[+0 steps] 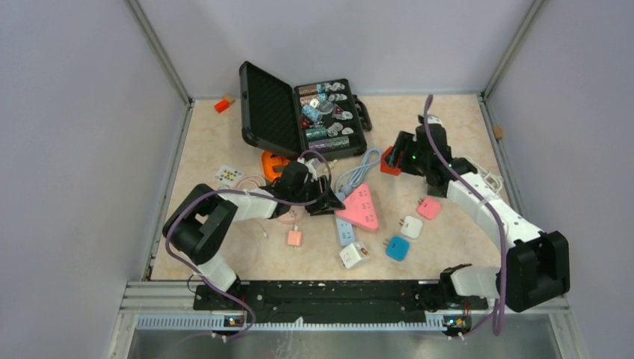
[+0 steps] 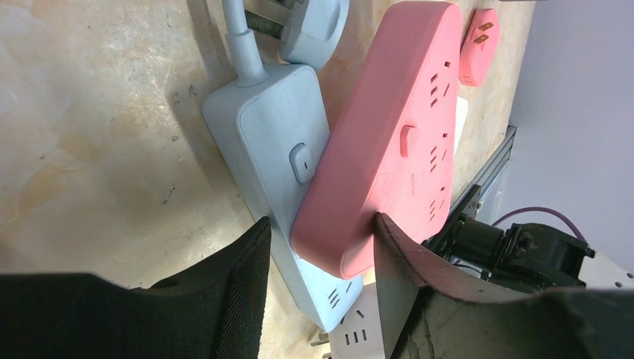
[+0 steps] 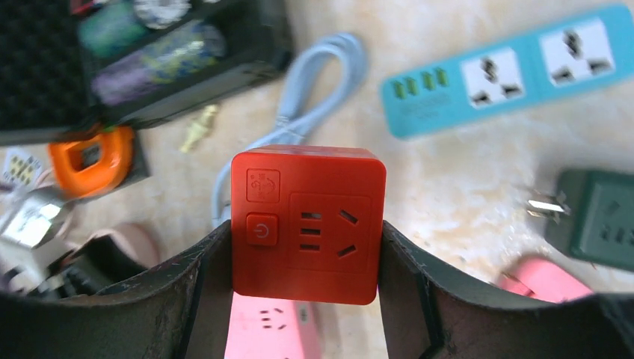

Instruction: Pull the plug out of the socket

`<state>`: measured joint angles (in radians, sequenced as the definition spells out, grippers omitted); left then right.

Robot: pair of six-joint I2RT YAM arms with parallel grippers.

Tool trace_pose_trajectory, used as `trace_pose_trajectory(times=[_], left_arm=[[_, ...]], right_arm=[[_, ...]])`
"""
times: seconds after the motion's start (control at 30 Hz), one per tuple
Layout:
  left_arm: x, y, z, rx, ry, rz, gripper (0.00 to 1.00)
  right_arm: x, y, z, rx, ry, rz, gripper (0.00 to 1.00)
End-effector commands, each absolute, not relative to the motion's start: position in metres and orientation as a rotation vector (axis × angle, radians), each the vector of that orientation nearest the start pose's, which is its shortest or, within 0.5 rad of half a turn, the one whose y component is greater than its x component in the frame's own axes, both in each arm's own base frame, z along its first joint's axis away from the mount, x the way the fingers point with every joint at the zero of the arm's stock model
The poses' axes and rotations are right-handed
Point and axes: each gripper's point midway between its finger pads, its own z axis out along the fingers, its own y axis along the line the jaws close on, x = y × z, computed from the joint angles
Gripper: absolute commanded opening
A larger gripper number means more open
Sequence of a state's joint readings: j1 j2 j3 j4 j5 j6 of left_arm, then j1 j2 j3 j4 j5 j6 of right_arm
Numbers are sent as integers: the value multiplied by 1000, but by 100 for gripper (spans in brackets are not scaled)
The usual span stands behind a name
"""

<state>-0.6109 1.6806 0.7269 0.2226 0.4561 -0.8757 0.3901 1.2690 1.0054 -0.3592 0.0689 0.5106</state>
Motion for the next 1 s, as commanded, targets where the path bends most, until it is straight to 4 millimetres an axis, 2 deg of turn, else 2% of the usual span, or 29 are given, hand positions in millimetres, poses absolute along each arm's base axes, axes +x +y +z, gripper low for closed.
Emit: trace_pose_trajectory(times=[0.0,0.13,0.33,0.4,0.47,0.53,0.7,0.83,0.97], left_arm=[[198,-218,-51,-151,2951,-615,0],[198,-219,-50,-134,2949,-625,0],[197,-219,-51,-131,2954,-624,0],[199,-220,-50,-131,2945,-632,0],[198,-219,-49,-131,2951,-627,0],[198,-219,-49,-129,2952,-625,0],[199,-219,-47,-123,2950,-620,0],[200,-219,-47,-121,2951,-616,0],[201,-219,-46,-115,2950,-607,0]], right_arm=[[340,131,166,363,2244,523,0],[334,129,136,405,2287,645,0],[328,135,107,392,2356,725,13],[326,136,99,392,2379,740,22],[326,133,93,408,2394,715,38],[326,124,88,437,2404,647,48],[328,104,89,476,2398,501,67],[329,99,96,457,2383,464,85],[328,100,114,414,2348,483,91]])
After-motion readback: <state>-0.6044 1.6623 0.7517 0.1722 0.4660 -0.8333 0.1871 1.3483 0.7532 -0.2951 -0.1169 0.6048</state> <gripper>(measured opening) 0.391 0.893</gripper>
